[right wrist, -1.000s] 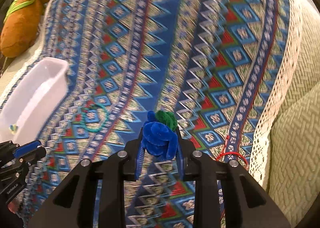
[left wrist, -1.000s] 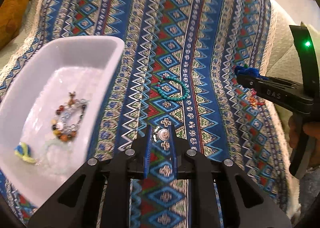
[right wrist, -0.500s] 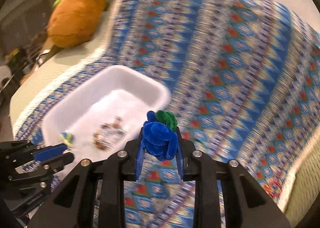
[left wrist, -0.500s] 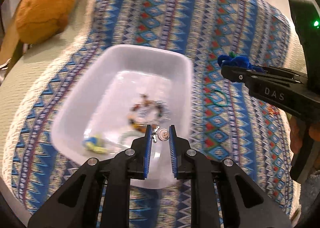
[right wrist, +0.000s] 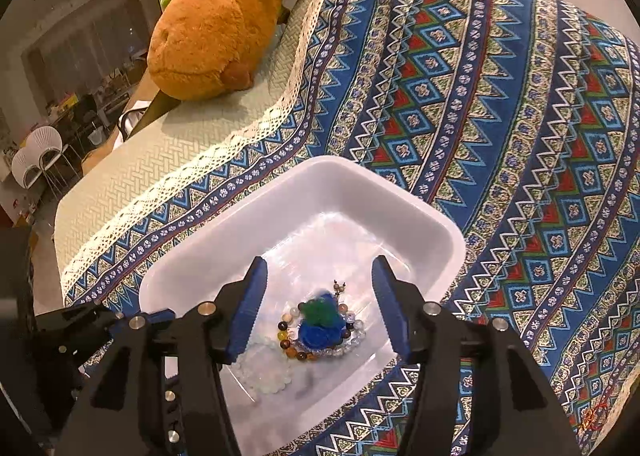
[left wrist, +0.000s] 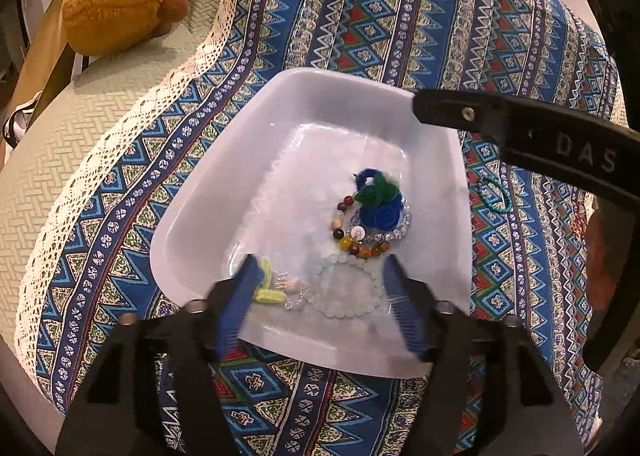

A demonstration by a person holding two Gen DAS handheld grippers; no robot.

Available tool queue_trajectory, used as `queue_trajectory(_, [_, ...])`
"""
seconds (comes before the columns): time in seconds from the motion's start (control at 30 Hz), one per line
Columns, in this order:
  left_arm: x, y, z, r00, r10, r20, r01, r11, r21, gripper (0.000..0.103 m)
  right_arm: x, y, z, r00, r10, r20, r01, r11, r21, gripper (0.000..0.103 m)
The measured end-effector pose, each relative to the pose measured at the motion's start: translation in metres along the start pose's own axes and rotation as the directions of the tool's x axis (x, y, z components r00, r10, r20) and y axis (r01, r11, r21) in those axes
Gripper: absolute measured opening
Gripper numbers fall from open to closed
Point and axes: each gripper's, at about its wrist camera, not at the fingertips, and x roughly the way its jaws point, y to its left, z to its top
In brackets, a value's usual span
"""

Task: Organize jewelry
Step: 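Carry both items into the white tray and open both tools, then grasp the red string bracelet with the right tool while the left tool grasps the teal bead bracelet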

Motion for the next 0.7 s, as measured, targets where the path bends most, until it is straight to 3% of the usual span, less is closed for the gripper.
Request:
queue_trajectory(0.1, [-0.007, -0.009, 0.002, 1.000, -0.012, 0.023, 0.011, 1.000, 0.018, 0.069, -0.016, -0.017, -0.009, 0.999, -0.050, 0.017, 0.049, 0.999, 0.022, 0.056])
queue_trajectory(0.27, [-0.018, -0.047, 0.006, 0.994, -0.100, 0.050, 0.096, 0.993, 0.073, 0.070, -0.055, -0.072, -0.043, 0.987, -0.157, 0.017, 0.155, 0.983, 0.098, 0.056])
queue_trajectory(0.33, [-0.018, -0.063, 0.006, 0.990, -0.132, 0.052, 0.127, 0.987, 0.094, 0.071, -0.074, -0.101, -0.065, 0.971, -0.238, -0.001, 0.236, 0.964, 0.126, 0.056])
queue_trajectory(0.47, [-0.011, -0.102, 0.003, 0.977, -0.206, 0.045, 0.198, 0.969, 0.151, 0.071, -0.105, -0.165, -0.110, 0.913, -0.401, -0.072, 0.407, 0.893, 0.194, 0.056])
queue_trajectory(0.6, [0.004, -0.135, -0.002, 0.969, -0.245, 0.019, 0.237, 0.953, 0.187, 0.071, -0.126, -0.215, -0.146, 0.876, -0.464, -0.132, 0.483, 0.831, 0.277, 0.056])
queue_trajectory(0.7, [0.020, -0.157, -0.003, 0.969, -0.248, 0.003, 0.242, 0.947, 0.213, 0.071, -0.136, -0.236, -0.162, 0.863, -0.484, -0.144, 0.504, 0.808, 0.306, 0.056])
